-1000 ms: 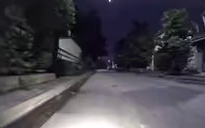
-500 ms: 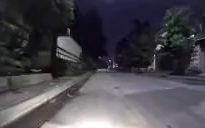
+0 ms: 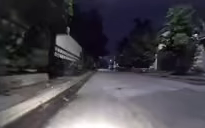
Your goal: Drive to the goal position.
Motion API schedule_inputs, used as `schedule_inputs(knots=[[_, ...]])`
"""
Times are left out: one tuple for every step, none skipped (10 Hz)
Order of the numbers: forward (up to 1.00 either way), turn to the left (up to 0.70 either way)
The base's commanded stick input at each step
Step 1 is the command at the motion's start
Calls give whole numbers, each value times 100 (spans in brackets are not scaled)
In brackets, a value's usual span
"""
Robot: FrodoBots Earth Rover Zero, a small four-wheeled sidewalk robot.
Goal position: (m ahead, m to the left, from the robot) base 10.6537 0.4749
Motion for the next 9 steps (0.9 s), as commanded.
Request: schedule_inputs(knots=[[50, 0], [50, 0], [50, 0], [50, 0], [50, 0], [50, 0], [50, 0], [50, 0], [50, 0]])
